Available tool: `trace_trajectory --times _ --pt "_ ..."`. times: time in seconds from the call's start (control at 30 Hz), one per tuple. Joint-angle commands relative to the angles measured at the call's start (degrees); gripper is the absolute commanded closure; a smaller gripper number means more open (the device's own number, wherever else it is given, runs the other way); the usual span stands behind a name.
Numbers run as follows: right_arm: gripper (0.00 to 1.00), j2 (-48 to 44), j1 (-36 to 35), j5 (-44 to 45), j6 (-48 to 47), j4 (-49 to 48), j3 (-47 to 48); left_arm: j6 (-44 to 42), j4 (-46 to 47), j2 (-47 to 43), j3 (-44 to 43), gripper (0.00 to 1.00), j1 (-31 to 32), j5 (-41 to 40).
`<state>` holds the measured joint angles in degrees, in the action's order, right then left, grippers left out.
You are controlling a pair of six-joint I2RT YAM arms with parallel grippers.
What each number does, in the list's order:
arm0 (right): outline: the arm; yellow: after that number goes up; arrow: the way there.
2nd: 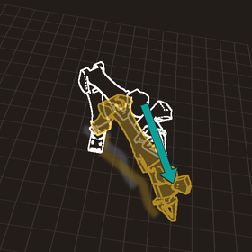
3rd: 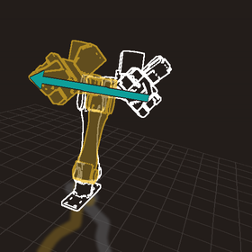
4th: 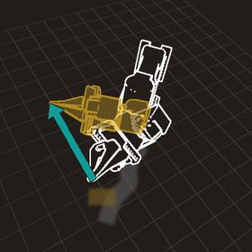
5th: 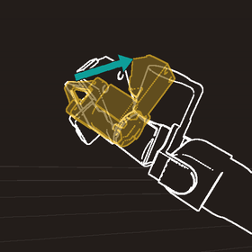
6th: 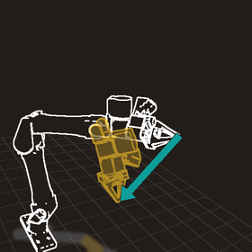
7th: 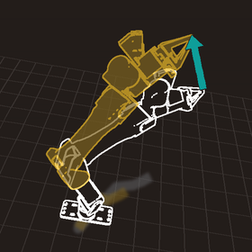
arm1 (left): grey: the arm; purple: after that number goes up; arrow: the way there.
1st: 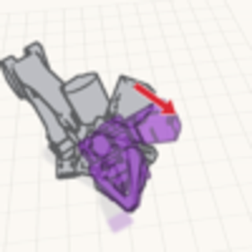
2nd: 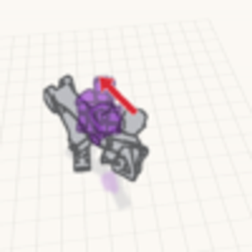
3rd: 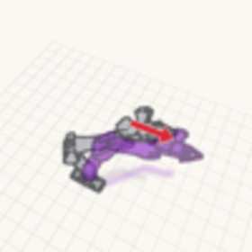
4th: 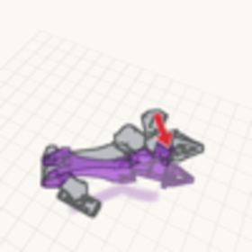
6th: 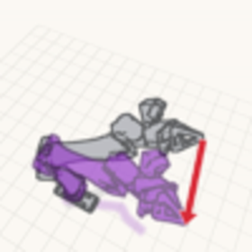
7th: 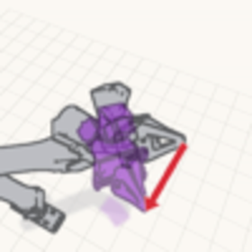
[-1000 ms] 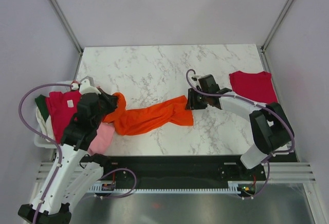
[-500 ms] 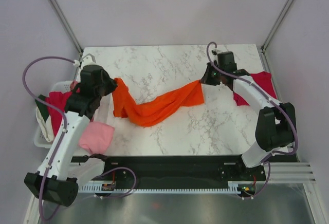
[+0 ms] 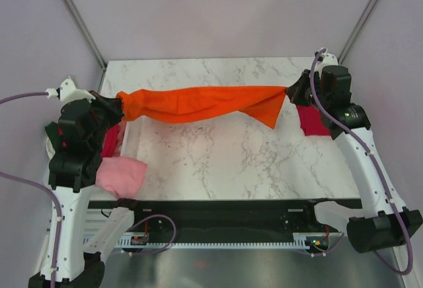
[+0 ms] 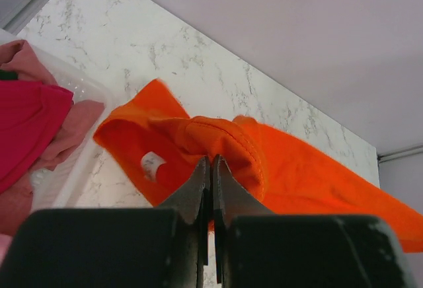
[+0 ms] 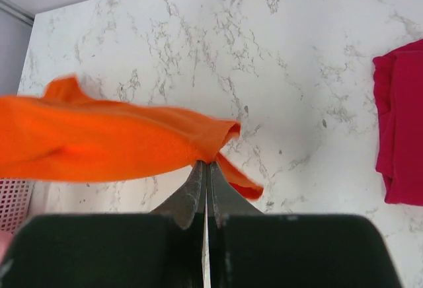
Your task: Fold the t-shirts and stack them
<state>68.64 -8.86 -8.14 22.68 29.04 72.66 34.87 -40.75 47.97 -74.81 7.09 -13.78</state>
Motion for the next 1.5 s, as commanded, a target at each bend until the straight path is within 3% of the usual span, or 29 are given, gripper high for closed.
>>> trace_trajectory --times 0.0,0.2,0.43,0.57,0.7,0.9,1.1,1.33,1.47 --pt "1.00 -6.5 0.1 4.4 -1.1 4.2 -0.2 0.0 -0.5 -3.1 3.3 0.98 -0.3 -1.9" --pt "1.00 -5.4 0.1 7.7 -1.7 8.5 6.6 -2.2 -0.5 3.9 -3.5 0.98 -0.3 -2.1" --pt "1.00 4.9 0.7 10.8 -2.1 11.0 17.2 -4.0 -3.3 20.6 -27.6 0.98 -0.4 0.3" --pt "1.00 6.2 1.1 9.0 -1.1 12.3 21.6 -4.1 -3.4 20.7 -32.8 0.98 -0.5 2.3" --pt "1.00 3.4 1.2 6.8 -0.6 13.2 23.0 -3.8 -3.5 16.5 -31.5 0.98 -0.4 3.8" --pt "1.00 -5.2 1.2 2.7 -0.5 15.2 18.2 -1.7 -3.5 4.4 -22.2 0.98 -0.4 4.7" --pt "1.00 -12.7 1.3 3.8 -1.1 18.6 16.0 -0.5 -4.5 -0.6 -21.9 0.98 -0.4 5.3" --pt "1.00 -8.7 1.2 7.7 -1.1 17.6 15.9 0.1 -3.1 8.4 -24.2 0.98 -0.4 3.9" --pt "1.00 -2.8 1.2 7.8 1.0 11.9 10.6 0.9 3.5 19.1 -19.7 0.98 -0.4 3.1"
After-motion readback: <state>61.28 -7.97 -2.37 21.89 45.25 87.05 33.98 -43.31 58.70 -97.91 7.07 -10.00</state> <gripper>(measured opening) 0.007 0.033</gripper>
